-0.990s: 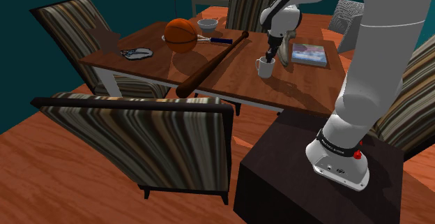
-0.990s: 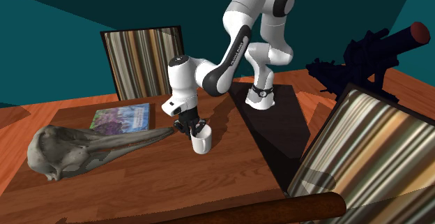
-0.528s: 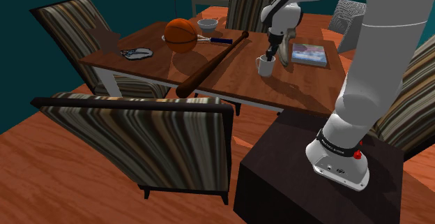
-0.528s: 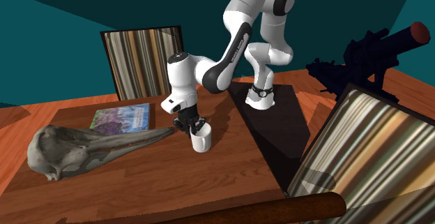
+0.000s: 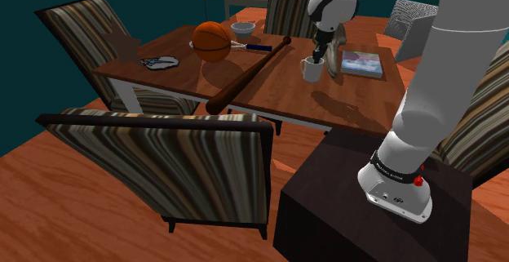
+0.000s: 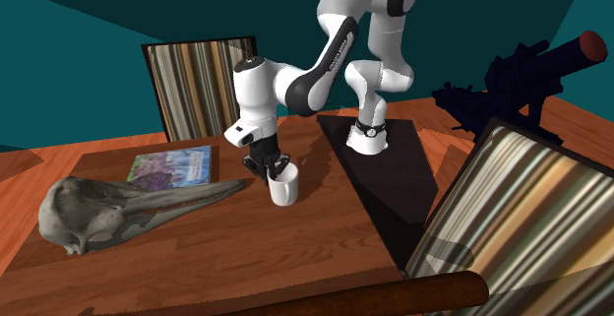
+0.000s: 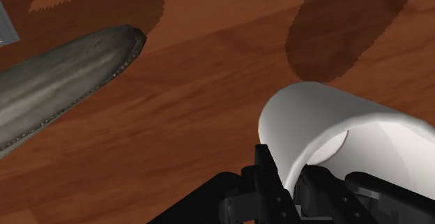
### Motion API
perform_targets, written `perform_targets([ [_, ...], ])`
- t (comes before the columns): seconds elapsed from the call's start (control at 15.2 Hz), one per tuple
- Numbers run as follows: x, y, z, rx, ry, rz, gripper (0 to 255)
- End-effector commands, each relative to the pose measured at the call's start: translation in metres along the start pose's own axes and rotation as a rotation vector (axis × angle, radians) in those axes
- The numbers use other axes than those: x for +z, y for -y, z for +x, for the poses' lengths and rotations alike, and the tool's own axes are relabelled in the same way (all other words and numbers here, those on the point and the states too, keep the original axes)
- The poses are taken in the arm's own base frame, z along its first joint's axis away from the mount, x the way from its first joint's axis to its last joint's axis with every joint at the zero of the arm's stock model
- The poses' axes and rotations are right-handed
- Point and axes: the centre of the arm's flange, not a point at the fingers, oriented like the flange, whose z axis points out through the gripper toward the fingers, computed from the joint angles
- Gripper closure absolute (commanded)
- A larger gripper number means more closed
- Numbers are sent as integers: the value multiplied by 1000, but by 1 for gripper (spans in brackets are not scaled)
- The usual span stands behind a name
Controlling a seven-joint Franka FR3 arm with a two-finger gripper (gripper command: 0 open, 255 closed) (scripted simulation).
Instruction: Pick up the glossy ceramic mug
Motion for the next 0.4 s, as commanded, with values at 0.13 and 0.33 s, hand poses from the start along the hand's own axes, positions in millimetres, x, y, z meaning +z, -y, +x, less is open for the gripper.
perform_targets([
  [0.13,-22,1,1,0,0,0,255],
  [0.33,-28,2,2,0,0,0,255],
])
